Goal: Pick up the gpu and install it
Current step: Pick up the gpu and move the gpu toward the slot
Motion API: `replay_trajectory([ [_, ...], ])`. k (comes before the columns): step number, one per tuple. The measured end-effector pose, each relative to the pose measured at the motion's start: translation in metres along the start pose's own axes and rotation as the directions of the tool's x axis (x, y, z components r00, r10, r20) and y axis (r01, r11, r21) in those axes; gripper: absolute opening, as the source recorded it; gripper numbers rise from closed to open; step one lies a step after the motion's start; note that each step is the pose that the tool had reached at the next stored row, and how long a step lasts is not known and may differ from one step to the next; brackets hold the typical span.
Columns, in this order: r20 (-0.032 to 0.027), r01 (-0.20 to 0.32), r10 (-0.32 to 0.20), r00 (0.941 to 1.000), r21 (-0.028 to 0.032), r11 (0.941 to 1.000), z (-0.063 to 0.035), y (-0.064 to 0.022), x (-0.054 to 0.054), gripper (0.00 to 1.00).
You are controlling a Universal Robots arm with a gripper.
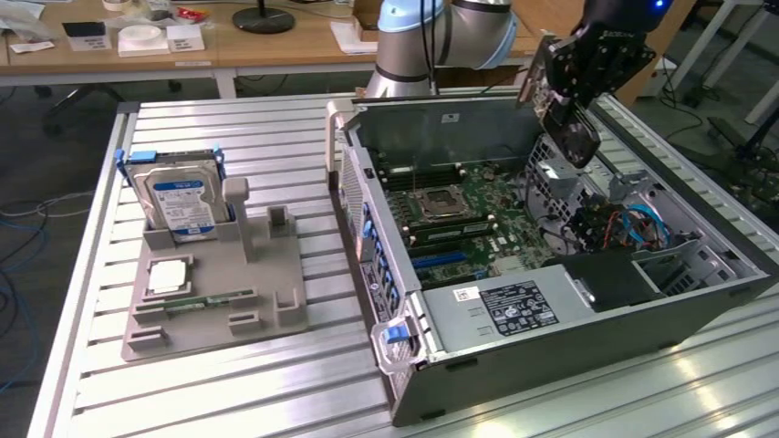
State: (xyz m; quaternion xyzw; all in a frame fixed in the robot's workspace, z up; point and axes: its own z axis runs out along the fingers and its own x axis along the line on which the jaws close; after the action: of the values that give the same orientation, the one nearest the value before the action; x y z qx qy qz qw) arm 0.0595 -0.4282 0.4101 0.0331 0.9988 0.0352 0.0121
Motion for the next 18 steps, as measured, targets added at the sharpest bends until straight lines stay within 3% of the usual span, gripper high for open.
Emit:
replay_trajectory([
  [18,0.0,0.0,0.0,1.0,0.0,1.0,0.0005,-0.0086,-0.005,0.27],
])
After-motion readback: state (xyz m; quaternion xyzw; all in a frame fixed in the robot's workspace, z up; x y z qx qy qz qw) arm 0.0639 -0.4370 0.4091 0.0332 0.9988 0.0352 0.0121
